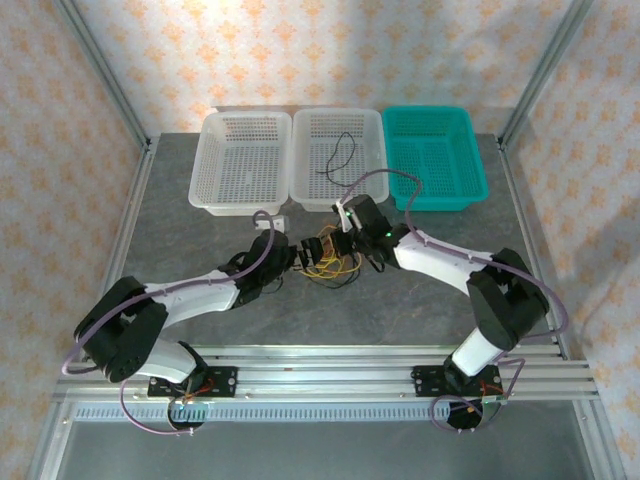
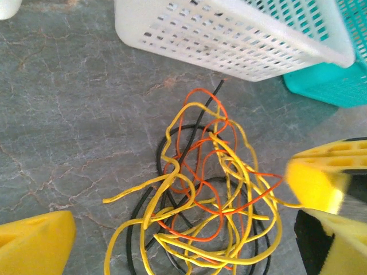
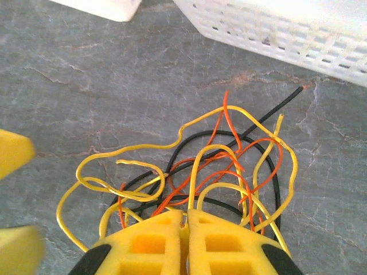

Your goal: Untangle the cables

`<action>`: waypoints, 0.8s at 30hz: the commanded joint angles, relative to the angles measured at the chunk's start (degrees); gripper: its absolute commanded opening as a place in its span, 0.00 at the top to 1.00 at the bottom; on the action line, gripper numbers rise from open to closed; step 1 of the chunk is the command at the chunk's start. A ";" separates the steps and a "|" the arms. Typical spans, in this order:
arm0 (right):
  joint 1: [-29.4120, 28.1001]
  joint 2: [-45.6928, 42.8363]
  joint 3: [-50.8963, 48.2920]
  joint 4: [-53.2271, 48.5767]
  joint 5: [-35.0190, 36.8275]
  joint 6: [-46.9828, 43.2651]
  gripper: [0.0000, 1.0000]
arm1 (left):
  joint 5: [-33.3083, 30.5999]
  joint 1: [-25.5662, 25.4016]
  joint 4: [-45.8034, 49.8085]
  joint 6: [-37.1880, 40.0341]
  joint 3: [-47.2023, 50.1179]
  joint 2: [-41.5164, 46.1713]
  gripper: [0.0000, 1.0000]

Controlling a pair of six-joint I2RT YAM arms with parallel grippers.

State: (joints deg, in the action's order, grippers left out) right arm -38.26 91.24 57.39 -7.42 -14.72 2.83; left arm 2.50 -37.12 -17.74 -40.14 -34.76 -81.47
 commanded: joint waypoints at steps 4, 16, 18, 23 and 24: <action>-0.08 -3.31 0.43 -0.09 -2.59 -1.76 0.96 | 1.09 2.23 -1.48 2.26 -2.83 -3.31 0.01; 0.99 -6.22 1.21 -0.80 -4.53 -3.01 1.00 | 2.37 3.99 -1.42 3.57 -5.68 -8.90 0.01; 0.99 -6.62 1.58 -0.90 -4.68 -3.00 1.00 | 2.46 4.10 -1.51 3.33 -6.07 -10.01 0.01; 1.08 -7.59 2.36 -1.43 -4.79 -2.94 1.00 | 2.02 4.13 -1.28 2.40 -7.06 -12.67 0.01; 1.08 -7.85 2.51 -1.62 -4.71 -3.07 1.00 | 1.70 4.11 -1.12 2.20 -7.20 -13.05 0.01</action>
State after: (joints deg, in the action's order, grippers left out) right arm -37.45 85.93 57.58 -8.23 -19.16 0.71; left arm 4.47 -33.32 -18.46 -37.52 -40.16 -93.34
